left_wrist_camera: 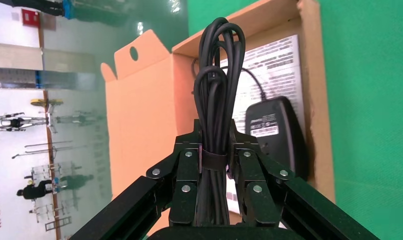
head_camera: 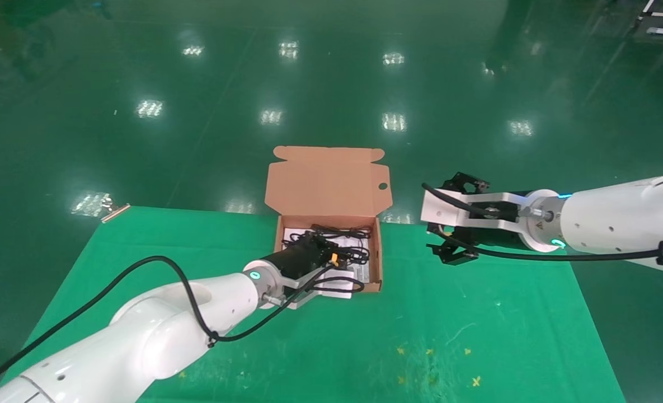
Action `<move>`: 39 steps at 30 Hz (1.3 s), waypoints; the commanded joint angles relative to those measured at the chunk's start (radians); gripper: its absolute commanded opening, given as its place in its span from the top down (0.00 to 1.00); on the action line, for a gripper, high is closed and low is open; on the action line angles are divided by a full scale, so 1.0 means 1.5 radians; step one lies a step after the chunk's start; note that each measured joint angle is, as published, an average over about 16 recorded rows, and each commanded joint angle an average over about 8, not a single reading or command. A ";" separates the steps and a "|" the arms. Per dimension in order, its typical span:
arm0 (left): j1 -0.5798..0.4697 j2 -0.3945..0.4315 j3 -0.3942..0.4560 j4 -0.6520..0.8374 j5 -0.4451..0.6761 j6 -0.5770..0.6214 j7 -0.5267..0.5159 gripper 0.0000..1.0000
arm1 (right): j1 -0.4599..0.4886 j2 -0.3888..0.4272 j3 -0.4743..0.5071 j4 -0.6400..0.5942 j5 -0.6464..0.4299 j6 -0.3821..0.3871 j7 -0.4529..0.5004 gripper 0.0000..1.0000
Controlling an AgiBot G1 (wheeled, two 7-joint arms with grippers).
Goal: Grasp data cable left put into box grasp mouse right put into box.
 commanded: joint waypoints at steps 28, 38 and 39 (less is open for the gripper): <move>-0.093 -0.034 -0.025 -0.029 -0.048 0.044 -0.084 0.00 | 0.076 0.017 0.013 0.028 -0.031 -0.019 -0.048 0.00; -0.110 -0.059 -0.065 -0.037 -0.088 0.068 -0.110 0.00 | 0.091 0.018 0.041 0.043 -0.016 -0.076 -0.078 0.00; -0.107 -0.065 -0.070 -0.040 -0.099 0.077 -0.109 0.00 | 0.083 0.020 0.052 0.043 -0.007 -0.083 -0.081 0.00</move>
